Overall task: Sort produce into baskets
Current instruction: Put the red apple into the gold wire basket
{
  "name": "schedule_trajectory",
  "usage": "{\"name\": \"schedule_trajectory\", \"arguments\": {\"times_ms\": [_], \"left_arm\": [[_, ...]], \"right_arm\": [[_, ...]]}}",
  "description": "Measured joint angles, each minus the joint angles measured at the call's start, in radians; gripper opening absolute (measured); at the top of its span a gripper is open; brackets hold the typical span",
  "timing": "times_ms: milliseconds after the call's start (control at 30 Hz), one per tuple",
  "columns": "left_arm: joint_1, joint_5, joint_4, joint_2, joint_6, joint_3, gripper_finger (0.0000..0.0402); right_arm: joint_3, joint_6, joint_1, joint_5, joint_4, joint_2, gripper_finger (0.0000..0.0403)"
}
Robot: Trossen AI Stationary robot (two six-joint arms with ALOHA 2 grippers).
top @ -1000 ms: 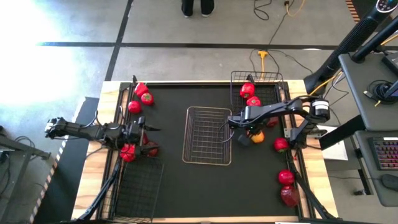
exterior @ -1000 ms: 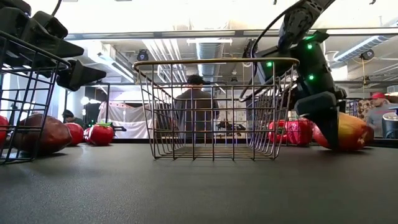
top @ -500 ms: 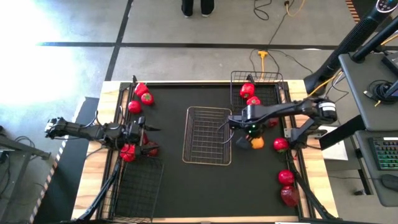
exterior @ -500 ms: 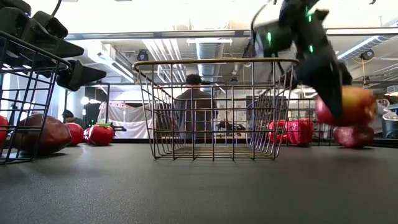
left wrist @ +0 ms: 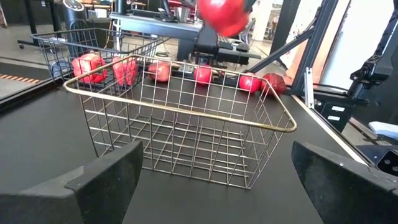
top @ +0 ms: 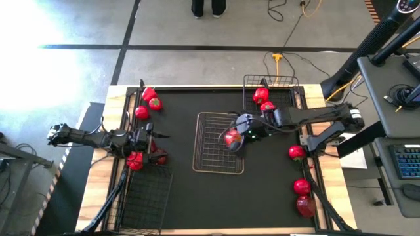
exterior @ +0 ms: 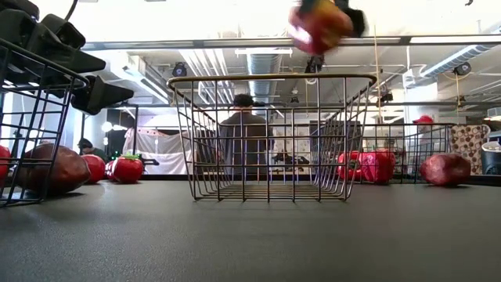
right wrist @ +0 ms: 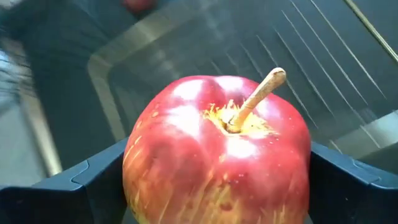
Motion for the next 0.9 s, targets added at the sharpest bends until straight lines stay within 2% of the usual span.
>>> {"name": "schedule_trajectory", "arguments": {"times_ms": [133, 300, 533, 900], "left_arm": [[0.0, 0.0, 0.0, 0.0, 0.0, 0.0, 0.0393], [0.0, 0.0, 0.002, 0.005, 0.0, 0.0, 0.0393], [0.0, 0.0, 0.001, 0.008, 0.0, 0.0, 0.0393], [0.0, 0.0, 0.0, 0.008, 0.0, 0.0, 0.0393]], "right_arm": [[-0.012, -0.07, 0.004, 0.008, 0.149, 0.028, 0.036], [-0.019, -0.101, -0.01, 0.08, 0.133, 0.12, 0.0361], [-0.006, -0.112, -0.031, 0.08, 0.139, 0.268, 0.0363], [0.021, -0.246, -0.081, 0.085, 0.141, 0.406, 0.0363]]}}
